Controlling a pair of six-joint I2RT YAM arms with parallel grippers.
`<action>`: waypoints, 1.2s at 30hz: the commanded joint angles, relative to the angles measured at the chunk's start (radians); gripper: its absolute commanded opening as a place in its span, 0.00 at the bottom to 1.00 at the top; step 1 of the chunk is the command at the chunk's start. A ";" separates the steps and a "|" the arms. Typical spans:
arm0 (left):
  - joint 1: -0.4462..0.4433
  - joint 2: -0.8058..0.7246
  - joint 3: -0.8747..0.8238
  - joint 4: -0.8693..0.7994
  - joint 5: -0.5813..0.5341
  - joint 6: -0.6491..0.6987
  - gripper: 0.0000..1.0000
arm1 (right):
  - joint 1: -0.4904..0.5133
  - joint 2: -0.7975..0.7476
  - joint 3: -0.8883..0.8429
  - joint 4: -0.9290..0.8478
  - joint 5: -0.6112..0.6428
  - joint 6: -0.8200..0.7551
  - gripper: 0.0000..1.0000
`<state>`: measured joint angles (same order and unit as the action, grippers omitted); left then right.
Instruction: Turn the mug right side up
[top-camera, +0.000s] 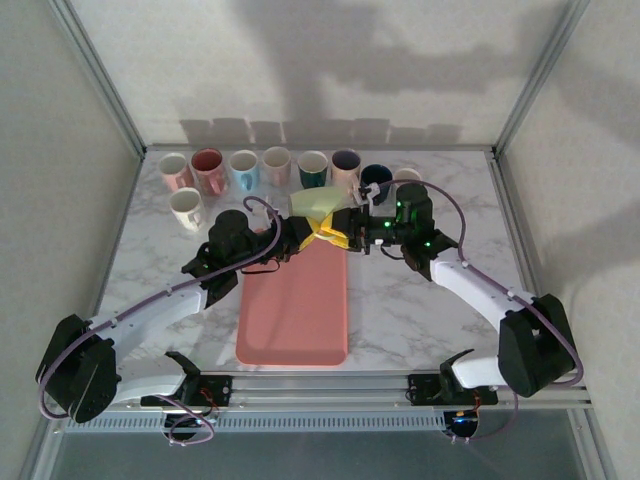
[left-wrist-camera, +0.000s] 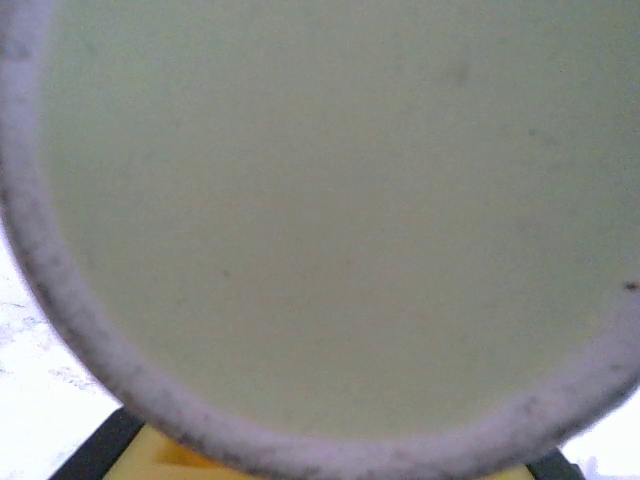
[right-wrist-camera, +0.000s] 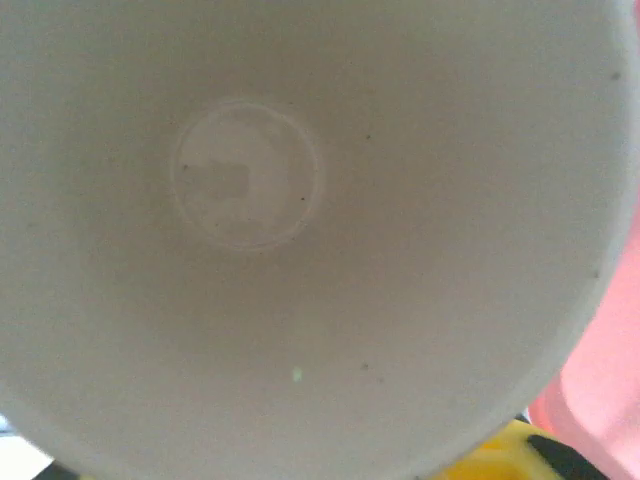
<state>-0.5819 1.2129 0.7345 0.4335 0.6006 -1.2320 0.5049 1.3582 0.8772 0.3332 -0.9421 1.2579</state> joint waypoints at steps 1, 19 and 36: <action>-0.010 -0.010 0.023 0.145 -0.004 0.006 0.00 | 0.010 0.008 -0.011 0.065 0.014 0.025 0.26; -0.009 -0.048 0.013 0.024 -0.031 0.066 0.68 | 0.010 -0.098 0.009 -0.088 0.125 -0.176 0.02; 0.026 -0.143 0.149 -0.694 -0.321 0.530 1.00 | 0.006 -0.175 0.161 -0.630 0.293 -0.584 0.01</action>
<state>-0.5648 1.0760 0.8303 -0.0452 0.4137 -0.8371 0.5110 1.2491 0.9295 -0.1356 -0.7147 0.8818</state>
